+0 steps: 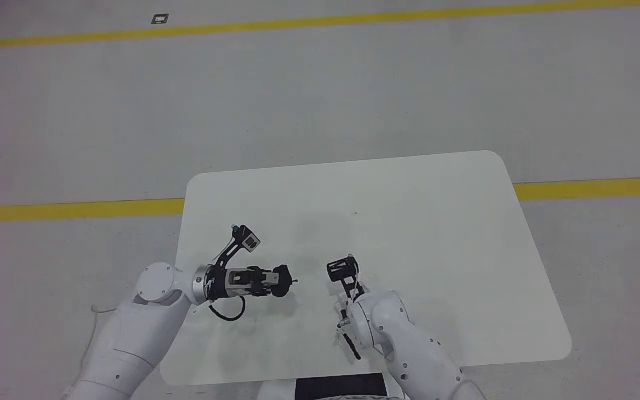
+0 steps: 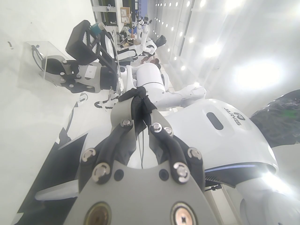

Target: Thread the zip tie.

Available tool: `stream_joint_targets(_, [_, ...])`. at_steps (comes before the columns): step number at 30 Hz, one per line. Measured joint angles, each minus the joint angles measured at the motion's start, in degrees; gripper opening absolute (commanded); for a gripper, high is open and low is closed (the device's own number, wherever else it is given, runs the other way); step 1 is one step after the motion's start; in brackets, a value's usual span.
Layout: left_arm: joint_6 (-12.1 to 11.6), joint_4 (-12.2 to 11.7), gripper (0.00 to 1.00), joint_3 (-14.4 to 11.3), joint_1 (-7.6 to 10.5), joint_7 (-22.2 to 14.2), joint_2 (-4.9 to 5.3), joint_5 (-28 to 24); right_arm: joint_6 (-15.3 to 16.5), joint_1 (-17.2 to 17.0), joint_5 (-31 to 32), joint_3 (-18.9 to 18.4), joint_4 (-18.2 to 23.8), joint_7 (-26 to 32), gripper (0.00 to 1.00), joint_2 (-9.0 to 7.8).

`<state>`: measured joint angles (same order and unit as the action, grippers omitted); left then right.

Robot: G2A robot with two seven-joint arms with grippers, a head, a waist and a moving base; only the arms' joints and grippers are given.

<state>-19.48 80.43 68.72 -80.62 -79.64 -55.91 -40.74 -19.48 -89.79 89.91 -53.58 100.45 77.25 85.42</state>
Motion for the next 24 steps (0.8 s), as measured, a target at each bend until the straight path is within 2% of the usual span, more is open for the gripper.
stream_joint_targets(13, [0.0, 0.0, 0.00, 0.0, 0.00, 0.0, 0.00, 0.0, 0.0, 0.1, 0.0, -0.5, -0.7, -0.1, 0.12, 0.40])
stream_joint_targets(18, [0.0, 0.0, 0.00, 0.0, 0.00, 0.0, 0.00, 0.0, 0.0, 0.2, 0.0, -0.6, -1.1, -0.1, 0.03, 0.44])
stream_joint_targets(24, [0.0, 0.0, 0.00, 0.0, 0.00, 0.0, 0.00, 0.0, 0.0, 0.3, 0.0, -0.8, -1.6, -0.3, 0.00, 0.48])
